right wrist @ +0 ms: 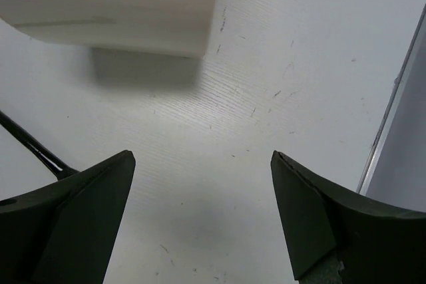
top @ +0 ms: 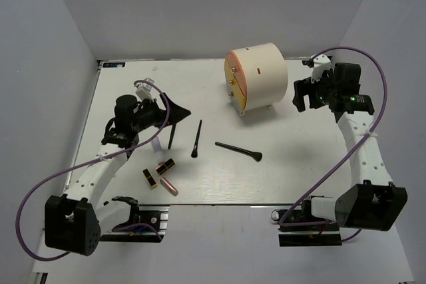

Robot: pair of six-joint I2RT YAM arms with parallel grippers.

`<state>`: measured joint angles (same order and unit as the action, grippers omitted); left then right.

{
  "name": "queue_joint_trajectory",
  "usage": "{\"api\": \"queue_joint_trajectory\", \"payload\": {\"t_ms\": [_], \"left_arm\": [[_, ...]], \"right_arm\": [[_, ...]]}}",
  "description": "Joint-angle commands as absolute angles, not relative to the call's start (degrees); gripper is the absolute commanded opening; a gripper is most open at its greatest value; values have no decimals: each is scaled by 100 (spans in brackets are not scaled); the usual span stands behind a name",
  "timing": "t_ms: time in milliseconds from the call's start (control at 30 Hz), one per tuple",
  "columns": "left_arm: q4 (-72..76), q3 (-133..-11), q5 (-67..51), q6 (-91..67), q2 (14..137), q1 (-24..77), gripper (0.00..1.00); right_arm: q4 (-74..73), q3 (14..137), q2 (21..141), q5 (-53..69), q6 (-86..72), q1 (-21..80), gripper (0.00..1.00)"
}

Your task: Organize the makeup

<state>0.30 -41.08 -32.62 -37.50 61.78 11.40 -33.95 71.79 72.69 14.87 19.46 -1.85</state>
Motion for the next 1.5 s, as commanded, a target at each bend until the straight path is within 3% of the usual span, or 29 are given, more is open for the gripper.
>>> {"api": "queue_joint_trajectory", "payload": {"t_ms": [0, 167, 300, 400, 433, 467, 500, 533, 600, 667, 767, 1467], "left_arm": [[421, -4438, -3349, -3665, 6372, 1335, 98], [527, -4719, -3191, -3613, 6758, 1572, 98], [396, -5000, -2998, -3481, 7039, 1775, 89], [325, -5176, -2909, -3445, 7267, 1828, 67], [360, -5220, -2874, -3445, 7312, 1880, 58], [369, -5256, -2831, -3463, 7373, 1933, 36], [360, -5308, -2787, -3472, 7505, 1934, 29], [352, -5404, -2743, -3480, 7584, 1995, 26], [456, -5493, -2690, -3524, 7821, 2056, 38], [632, -5572, -2689, -3699, 8006, 2057, 62], [1071, -5695, -2716, -4059, 8445, 2109, 73], [3443, -7321, -2909, -5501, 10572, 2162, 77]], "right_arm": [[-3647, 7347, 6918, 2011, 2644, -202, 89], [-3647, 7592, 6951, 1847, 2997, -158, 89], [-3718, 7927, 7162, 1775, 3321, -158, 89], [-3508, 8059, 7312, 1837, 3045, -184, 88], [-3437, 8103, 7382, 1898, 2893, -185, 72], [-3341, 8191, 7539, 1890, 2752, -185, 28], [-3235, 8357, 7602, 1846, 2333, -167, 19], [-3173, 8454, 7681, 1872, 2155, -176, 19], [-3094, 8813, 7936, 1977, 1787, -176, 49], [-3068, 9043, 8181, 2143, 1548, -184, 67], [-2857, 9307, 8471, 2345, 1021, -193, 88], [-2039, 10793, 11038, 3919, 70, -255, 86]]}}
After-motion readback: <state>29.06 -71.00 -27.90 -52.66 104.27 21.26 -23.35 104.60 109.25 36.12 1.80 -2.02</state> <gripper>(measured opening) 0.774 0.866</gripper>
